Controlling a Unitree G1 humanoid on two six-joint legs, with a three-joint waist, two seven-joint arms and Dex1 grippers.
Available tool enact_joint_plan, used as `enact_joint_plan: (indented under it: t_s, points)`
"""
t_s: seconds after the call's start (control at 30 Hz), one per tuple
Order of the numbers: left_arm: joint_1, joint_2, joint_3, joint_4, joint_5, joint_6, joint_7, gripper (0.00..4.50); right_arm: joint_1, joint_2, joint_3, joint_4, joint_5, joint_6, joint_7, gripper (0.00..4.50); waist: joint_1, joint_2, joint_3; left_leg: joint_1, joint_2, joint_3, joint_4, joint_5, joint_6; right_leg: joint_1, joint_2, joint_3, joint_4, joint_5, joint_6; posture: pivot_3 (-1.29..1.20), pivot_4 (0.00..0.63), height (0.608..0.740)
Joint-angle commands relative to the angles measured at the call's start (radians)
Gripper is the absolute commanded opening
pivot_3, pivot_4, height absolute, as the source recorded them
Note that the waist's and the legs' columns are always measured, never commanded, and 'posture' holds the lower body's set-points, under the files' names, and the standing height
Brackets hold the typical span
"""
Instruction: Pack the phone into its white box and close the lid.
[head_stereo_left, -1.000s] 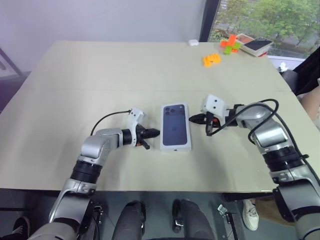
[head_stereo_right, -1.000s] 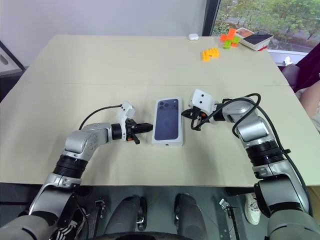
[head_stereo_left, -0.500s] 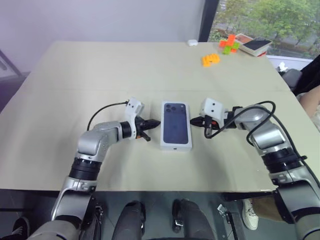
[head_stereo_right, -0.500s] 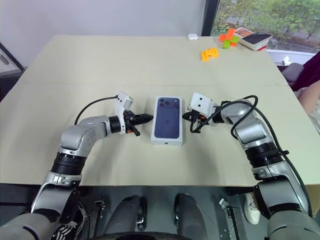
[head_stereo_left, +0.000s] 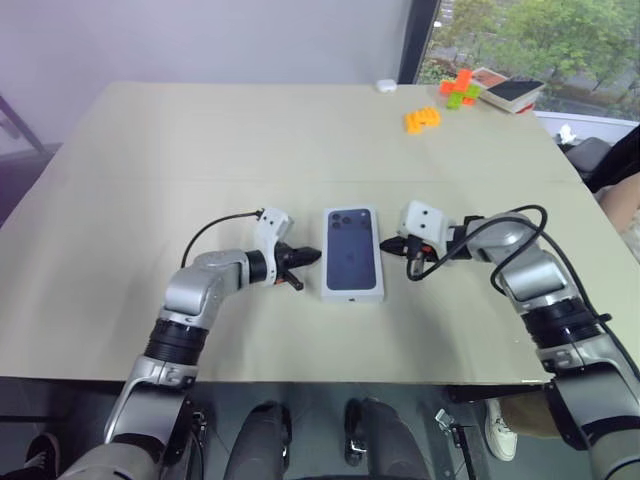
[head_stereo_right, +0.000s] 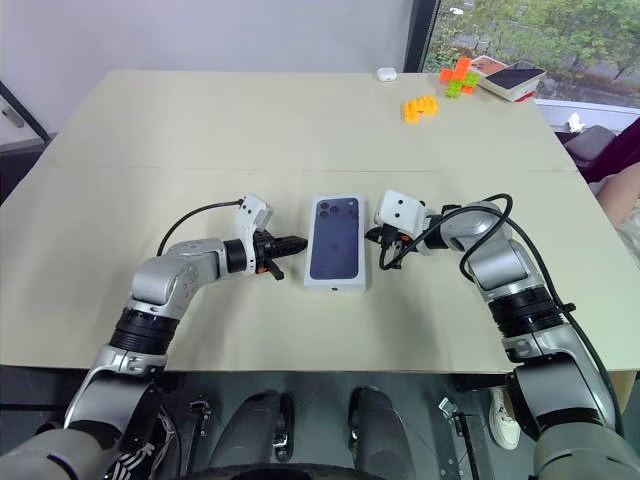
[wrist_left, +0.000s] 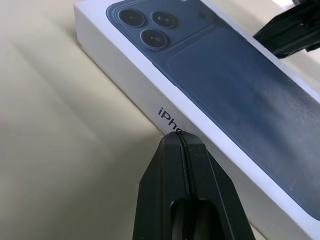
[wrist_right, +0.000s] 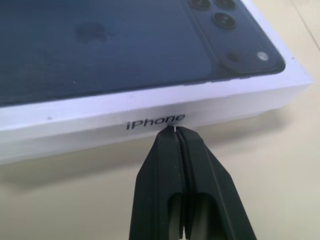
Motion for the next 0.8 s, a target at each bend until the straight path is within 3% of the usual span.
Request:
enact_joint_plan:
  t_s: [0.03,0.43,0.8]
  points:
    - [-0.034,-0.019,0.001,-0.006,0.002,-0.038,0.000,0.00,-0.014,0.005,0.000,-0.003,0.001,-0.020,-0.002,0.05,0.000,0.000,0.000,0.000,0.000,0.000,0.000,0.000,0.000,0.000,0.000,0.000,0.000,0.000,0.000,0.00,0.150,0.740]
    - [-0.030,-0.013,0.005,-0.005,0.004,-0.049,-0.006,0.00,-0.036,-0.018,0.002,0.055,-0.039,-0.070,-0.008,0.05,-0.001,0.000,0.000,0.000,0.000,0.000,0.000,0.000,0.000,0.000,0.000,0.000,0.000,0.000,0.000,0.00,0.150,0.740]
    - [-0.095,0.019,0.066,0.049,-0.003,-0.079,0.002,0.00,-0.164,0.043,-0.105,0.174,0.041,-0.051,-0.080,0.05,-0.002,0.000,0.000,0.000,0.000,0.001,0.000,0.001,-0.001,0.000,0.000,-0.001,0.000,0.000,0.000,0.00,0.150,0.740]
